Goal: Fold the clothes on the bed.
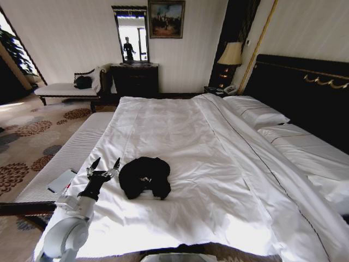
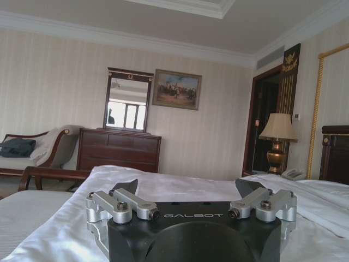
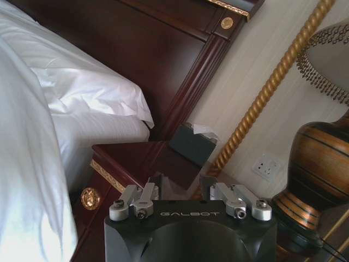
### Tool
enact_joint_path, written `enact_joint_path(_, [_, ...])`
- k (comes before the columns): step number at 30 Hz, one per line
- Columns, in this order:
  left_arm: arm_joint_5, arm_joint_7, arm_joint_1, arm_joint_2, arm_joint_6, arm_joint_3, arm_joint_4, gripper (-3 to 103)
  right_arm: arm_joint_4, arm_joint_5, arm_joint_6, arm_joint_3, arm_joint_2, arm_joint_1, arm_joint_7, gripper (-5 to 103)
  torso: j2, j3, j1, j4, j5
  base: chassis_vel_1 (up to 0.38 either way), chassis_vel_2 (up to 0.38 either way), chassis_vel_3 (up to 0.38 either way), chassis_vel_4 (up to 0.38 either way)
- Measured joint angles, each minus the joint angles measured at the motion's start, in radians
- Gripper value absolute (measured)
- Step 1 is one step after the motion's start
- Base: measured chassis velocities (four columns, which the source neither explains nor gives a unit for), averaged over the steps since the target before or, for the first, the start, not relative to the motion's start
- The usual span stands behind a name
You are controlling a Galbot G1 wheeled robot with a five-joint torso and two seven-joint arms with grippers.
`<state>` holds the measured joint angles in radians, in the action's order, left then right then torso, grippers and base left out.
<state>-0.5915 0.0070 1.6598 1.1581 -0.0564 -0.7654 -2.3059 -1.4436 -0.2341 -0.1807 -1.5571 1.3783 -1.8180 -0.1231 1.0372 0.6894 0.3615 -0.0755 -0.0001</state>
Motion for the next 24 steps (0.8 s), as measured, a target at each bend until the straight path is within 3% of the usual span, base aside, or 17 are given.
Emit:
enact_joint_path(2, [0.000, 0.000, 0.001, -0.001, -0.001, 0.000, -0.001, 100, -0.011, -0.011, -0.002, -0.007, 0.000, -0.006, 0.000, 37, 0.000, 0.000, 0.000, -0.0004, 0.0001, 0.000, 0.000, 0.000, 0.000])
enact_joint_path(3, [0.000, 0.000, 0.005, -0.002, -0.001, -0.001, -0.002, 100, -0.030, -0.029, -0.006, -0.015, 0.002, -0.015, 0.001, 48, 0.000, 0.000, 0.000, -0.0006, 0.0001, 0.000, 0.000, 0.000, 0.000])
enact_joint_path(5, [0.000, 0.000, 0.009, -0.002, -0.001, -0.003, -0.003, 100, -0.048, -0.046, -0.011, -0.021, 0.004, -0.023, 0.005, 48, 0.000, 0.000, 0.000, -0.0006, -0.0001, 0.000, 0.000, 0.000, 0.000])
enact_joint_path(9, [0.007, 0.000, 0.033, 0.003, 0.003, -0.011, -0.013, 100, -0.169, -0.130, -0.022, -0.033, 0.023, -0.059, 0.037, 71, 0.000, 0.000, 0.000, -0.0002, 0.0000, 0.000, 0.000, 0.000, 0.000])
enact_joint_path(13, [0.009, 0.000, 0.047, 0.005, 0.006, -0.020, -0.016, 100, -0.269, -0.159, -0.026, -0.033, 0.037, -0.078, 0.053, 76, 0.000, 0.000, 0.000, -0.0001, 0.0000, 0.000, 0.000, 0.000, 0.000])
enact_joint_path(14, [0.009, 0.000, 0.050, 0.005, 0.007, -0.024, -0.017, 100, -0.305, -0.167, -0.026, -0.028, 0.042, -0.085, 0.058, 86, 0.000, 0.000, 0.000, 0.0001, -0.0001, 0.000, 0.000, 0.000, 0.000])
enact_joint_path(15, [0.009, 0.000, 0.050, 0.005, 0.007, -0.024, -0.017, 100, -0.305, -0.167, -0.026, -0.028, 0.042, -0.085, 0.058, 86, 0.000, 0.000, 0.000, 0.0001, -0.0001, 0.000, 0.000, 0.000, 0.000])
enact_joint_path(17, [0.009, 0.000, 0.050, 0.005, 0.005, -0.031, -0.017, 100, -0.384, -0.176, -0.027, -0.006, 0.051, -0.101, 0.071, 96, 0.000, 0.000, 0.000, 0.0000, 0.0000, 0.000, 0.000, 0.000, 0.000])
enact_joint_path(24, [-0.016, 0.000, 0.028, -0.014, -0.050, -0.047, -0.005, 100, -0.515, -0.185, 0.002, 0.052, 0.040, -0.112, 0.100, 100, 0.000, 0.000, 0.000, 0.0001, 0.0000, 0.000, 0.000, 0.000, 0.000])
